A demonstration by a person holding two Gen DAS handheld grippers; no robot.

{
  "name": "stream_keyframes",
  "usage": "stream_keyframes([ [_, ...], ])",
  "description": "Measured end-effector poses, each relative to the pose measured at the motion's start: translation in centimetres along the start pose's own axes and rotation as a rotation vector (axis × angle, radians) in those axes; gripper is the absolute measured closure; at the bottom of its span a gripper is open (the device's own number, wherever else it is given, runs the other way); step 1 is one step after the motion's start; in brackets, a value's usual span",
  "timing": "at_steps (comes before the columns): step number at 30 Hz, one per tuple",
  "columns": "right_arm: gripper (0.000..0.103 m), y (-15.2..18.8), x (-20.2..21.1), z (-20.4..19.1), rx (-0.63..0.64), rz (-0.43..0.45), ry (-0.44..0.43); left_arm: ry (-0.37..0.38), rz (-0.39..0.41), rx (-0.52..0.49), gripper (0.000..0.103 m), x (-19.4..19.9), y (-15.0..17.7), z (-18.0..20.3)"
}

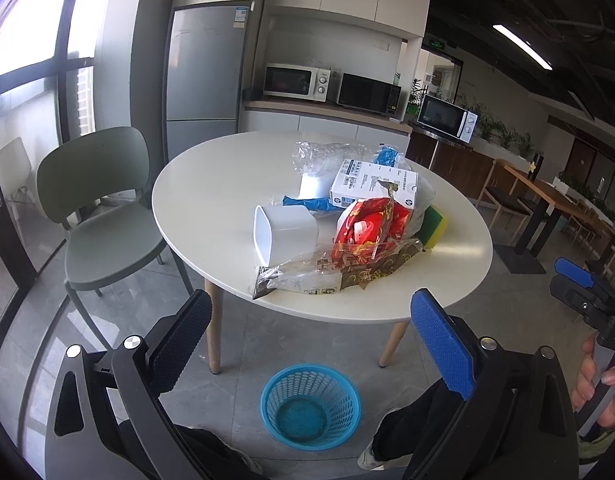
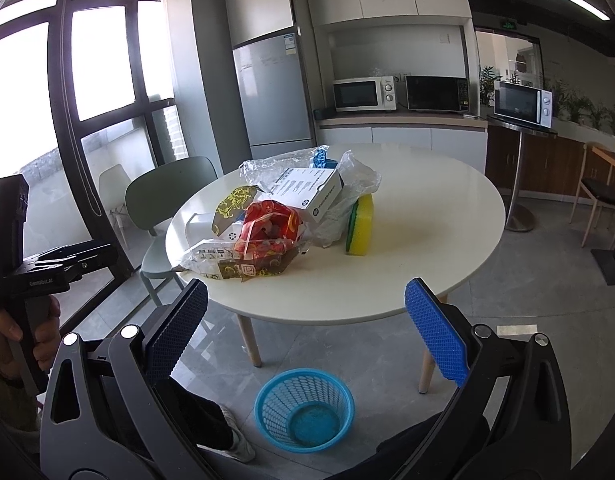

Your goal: Collect trash

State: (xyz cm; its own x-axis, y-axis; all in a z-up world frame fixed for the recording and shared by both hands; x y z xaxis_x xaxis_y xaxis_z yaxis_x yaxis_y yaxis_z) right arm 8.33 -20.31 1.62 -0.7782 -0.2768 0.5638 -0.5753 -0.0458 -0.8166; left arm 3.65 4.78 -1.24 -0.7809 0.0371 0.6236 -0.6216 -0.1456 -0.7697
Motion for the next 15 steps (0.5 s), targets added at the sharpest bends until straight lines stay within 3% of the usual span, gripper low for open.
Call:
stream_keyframes([
  [15, 0.008, -4.2, -4.7, 4.3, -0.021, -0.009, 0.011, -0.061, -0.003, 0.029, 0.006, -4.0, -3.2, -2.2],
])
Point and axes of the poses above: each gripper's, at about its wrist camera, not at the fingertips, and x roughly against the way its jaws point, z to its right, y to its underside, the point moved 3 cm from there along -x, roughly the way its jaws point, and after that the axes turned 5 degrees about -z, right-handed, at the moved point
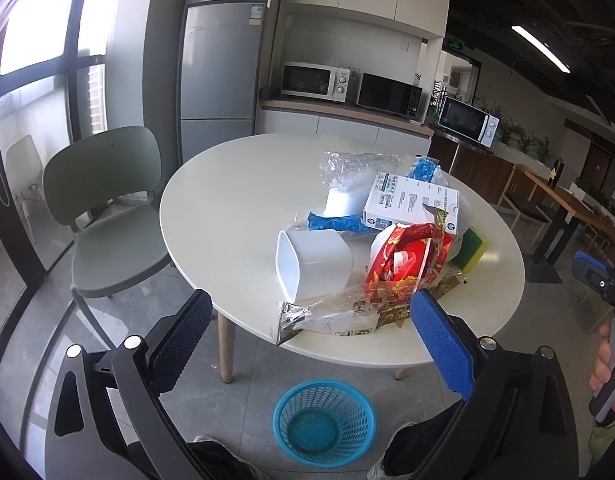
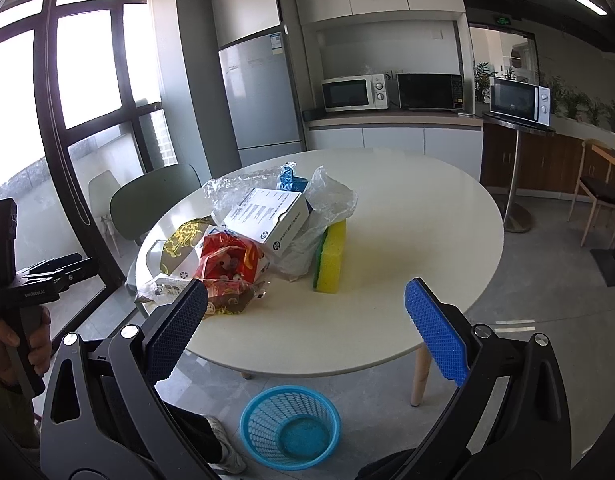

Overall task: Collect trash
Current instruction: 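Grasp the white plastic cup with the left tool while the right tool grasps the yellow-green sponge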

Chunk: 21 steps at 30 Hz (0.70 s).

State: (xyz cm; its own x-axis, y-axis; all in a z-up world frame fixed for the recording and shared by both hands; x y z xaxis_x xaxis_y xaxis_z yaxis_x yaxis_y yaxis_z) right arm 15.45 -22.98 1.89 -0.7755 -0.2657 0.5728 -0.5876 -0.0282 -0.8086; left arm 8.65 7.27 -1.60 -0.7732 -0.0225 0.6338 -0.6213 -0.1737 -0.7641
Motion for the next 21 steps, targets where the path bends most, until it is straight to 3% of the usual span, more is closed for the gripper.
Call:
stream_keyframes([
  [15, 0.009, -2.2, -7.8, 2.6, -0.002, -0.089, 0.022, -0.021, -0.047, 0.020, 0.009, -4.8, -1.2, -1.6],
  [21, 0.012, -2.2, -11.3, 2.9, -0.001, -0.132, 0.023, 0.004, -0.083, 0.035, 0.017, -7.0, -1.9, -2.3],
])
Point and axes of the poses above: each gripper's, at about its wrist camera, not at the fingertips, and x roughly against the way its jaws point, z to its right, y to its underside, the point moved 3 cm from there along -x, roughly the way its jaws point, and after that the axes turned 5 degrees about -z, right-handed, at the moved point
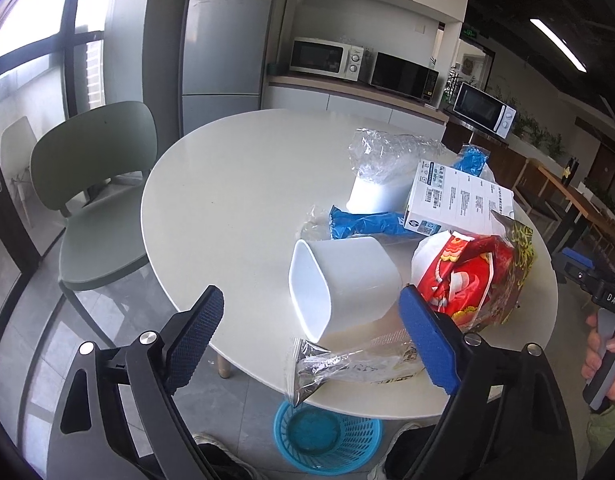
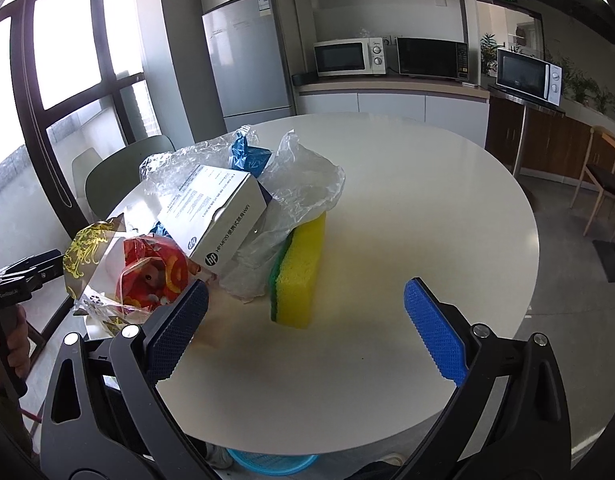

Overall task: Collect trash
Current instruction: 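Grasp the white plastic cup with the left tool while the right tool grasps the yellow-green sponge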

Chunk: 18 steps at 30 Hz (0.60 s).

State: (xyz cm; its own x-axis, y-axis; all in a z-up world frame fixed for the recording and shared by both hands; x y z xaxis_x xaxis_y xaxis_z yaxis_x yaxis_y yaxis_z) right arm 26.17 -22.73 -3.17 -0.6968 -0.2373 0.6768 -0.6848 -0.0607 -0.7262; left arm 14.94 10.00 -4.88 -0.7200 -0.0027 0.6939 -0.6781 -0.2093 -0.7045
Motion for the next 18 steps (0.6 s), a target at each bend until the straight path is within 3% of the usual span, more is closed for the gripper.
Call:
stream_keyframes([
  [4, 0.015, -0.2, -2.0, 0.2, -0.005, -0.036, -0.006, 0.037, -0.030, 0.020, 0.026, -1.5, -0.6, -0.4],
  [8, 0.025, -0.1, -3.8, 0.3, -0.017, -0.079, -0.019, 0.102, -0.068, 0.034, 0.036, -2.8, -1.0, -0.2],
  [11, 0.031, -0.1, -4.6, 0.1, -0.021, -0.096, -0.032, 0.153, -0.091, 0.036, 0.038, -3.6, -1.2, 0.3],
  [15, 0.049, 0.0, -5.6, -0.1, -0.016, -0.118, -0.042, 0.186, -0.102, 0.021, 0.042, -4.2, -1.5, 1.1],
  [18, 0.064, 0.2, -5.8, -0.1, -0.019, -0.128, -0.050, 0.215, -0.107, 0.011, 0.055, -4.3, -1.7, 1.6],
])
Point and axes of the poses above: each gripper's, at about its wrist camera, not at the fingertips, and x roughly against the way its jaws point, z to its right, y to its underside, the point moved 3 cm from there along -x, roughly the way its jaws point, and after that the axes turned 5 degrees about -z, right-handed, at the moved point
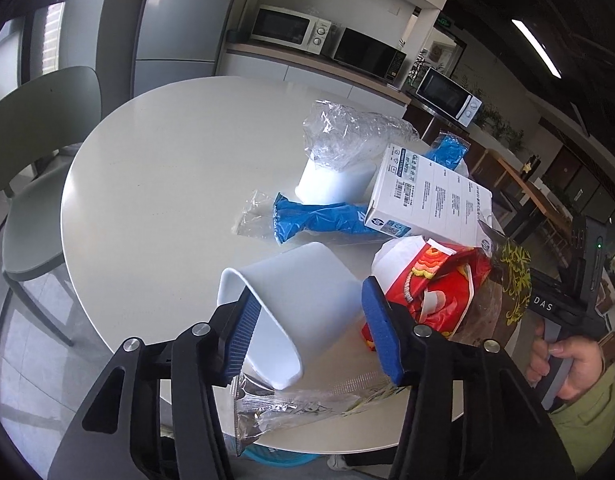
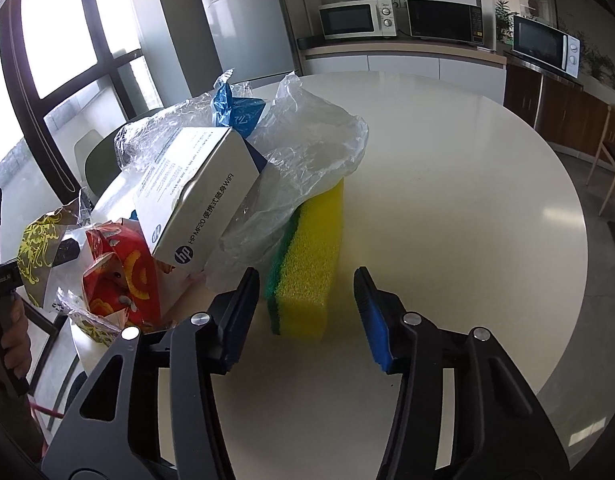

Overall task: Collect trash
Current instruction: 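Grasp the white plastic cup with the left tool while the right tool grasps the yellow-green sponge, then carry the cup and sponge down over the blue wastebasket with both tools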

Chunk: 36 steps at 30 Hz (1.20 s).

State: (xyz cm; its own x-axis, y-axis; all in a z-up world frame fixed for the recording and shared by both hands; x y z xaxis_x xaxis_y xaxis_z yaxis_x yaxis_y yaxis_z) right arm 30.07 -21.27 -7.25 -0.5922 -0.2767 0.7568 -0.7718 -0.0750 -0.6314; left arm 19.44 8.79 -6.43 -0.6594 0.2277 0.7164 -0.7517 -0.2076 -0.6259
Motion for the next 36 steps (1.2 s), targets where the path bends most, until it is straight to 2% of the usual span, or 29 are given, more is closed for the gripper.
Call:
stream_keyframes([
  [1, 0.068, 0.0, -0.1, 0.0, 0.000, -0.002, 0.003, 0.004, -0.003, -0.002, 0.060, -0.1, -0.1, 0.2],
  [2, 0.076, 0.1, 0.0, 0.0, -0.001, -0.002, 0.007, 0.011, -0.006, -0.005, 0.066, -0.2, -0.2, 0.5],
  [3, 0.077, 0.2, 0.1, 0.0, 0.000, 0.000, 0.011, 0.017, -0.007, -0.008, 0.070, -0.3, -0.3, 0.6],
  [5, 0.078, 0.3, 0.4, 0.1, 0.001, 0.011, 0.025, 0.007, -0.010, -0.017, 0.091, -0.5, -0.5, 0.9],
  [8, 0.080, 0.3, 1.1, 0.4, -0.002, 0.035, 0.047, -0.015, -0.006, -0.021, 0.097, -0.7, -0.7, 1.0],
  [21, 0.080, 1.8, 4.0, 2.6, -0.028, 0.053, 0.136, -0.095, 0.082, -0.045, 0.098, 2.7, -2.0, 1.9],
  [30, 0.080, 3.6, 7.2, 2.8, -0.027, 0.081, 0.181, -0.112, 0.133, -0.072, 0.098, 5.6, -0.9, 3.3],
  [36, 0.080, 5.5, 10.6, 2.5, -0.039, 0.114, 0.173, -0.117, 0.152, -0.075, 0.098, 7.7, 0.3, 4.1],
])
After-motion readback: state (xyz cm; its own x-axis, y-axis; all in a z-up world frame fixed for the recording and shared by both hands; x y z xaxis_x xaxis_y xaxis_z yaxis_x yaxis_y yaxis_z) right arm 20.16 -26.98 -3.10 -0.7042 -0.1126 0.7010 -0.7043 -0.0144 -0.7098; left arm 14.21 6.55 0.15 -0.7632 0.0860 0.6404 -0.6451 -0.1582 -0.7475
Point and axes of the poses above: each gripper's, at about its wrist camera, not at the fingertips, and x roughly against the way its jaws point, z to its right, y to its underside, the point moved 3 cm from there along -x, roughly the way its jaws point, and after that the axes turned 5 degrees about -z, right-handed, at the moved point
